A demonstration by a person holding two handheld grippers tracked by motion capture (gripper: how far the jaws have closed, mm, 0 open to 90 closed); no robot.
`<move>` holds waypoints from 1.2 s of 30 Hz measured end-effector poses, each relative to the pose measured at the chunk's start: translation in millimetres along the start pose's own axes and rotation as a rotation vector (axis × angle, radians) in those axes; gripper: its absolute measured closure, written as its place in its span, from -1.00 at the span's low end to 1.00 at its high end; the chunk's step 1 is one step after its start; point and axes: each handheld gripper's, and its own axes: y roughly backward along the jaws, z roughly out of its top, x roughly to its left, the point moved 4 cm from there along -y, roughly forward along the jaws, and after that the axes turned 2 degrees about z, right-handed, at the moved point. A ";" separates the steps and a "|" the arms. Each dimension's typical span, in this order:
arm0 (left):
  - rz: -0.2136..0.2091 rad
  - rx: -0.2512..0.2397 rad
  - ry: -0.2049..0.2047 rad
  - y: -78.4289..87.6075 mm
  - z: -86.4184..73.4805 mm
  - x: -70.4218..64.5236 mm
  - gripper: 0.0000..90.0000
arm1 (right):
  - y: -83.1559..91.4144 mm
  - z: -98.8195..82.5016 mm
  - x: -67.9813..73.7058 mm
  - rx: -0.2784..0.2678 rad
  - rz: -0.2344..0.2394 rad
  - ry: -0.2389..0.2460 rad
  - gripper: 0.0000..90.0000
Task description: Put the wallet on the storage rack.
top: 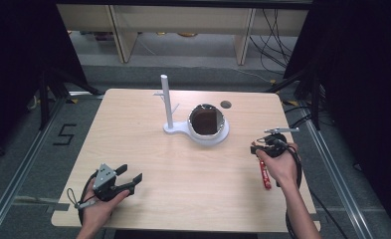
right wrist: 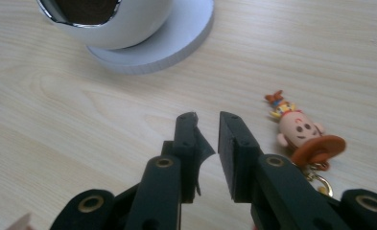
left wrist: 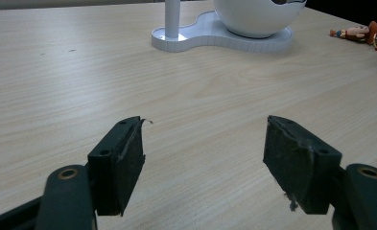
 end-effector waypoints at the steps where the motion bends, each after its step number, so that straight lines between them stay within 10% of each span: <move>1: 0.005 0.009 -0.004 1.3 -0.2 0.0 -0.35 | 2.0 -1.1 -3.4 0.011 -0.025 -0.006 0.73; 16: 0.000 0.003 -0.005 2.5 -0.4 -0.1 -0.35 | 5.2 -6.3 -31.2 0.058 -0.101 -0.083 0.66; 23: -0.004 -0.008 -0.001 3.5 -0.3 -0.1 -0.35 | -7.4 -24.3 -40.4 0.168 -0.131 -0.091 0.61; 36: 0.002 -0.005 -0.004 5.5 1.0 -0.9 -0.35 | -13.9 -54.6 -32.1 0.251 -0.121 -0.112 0.48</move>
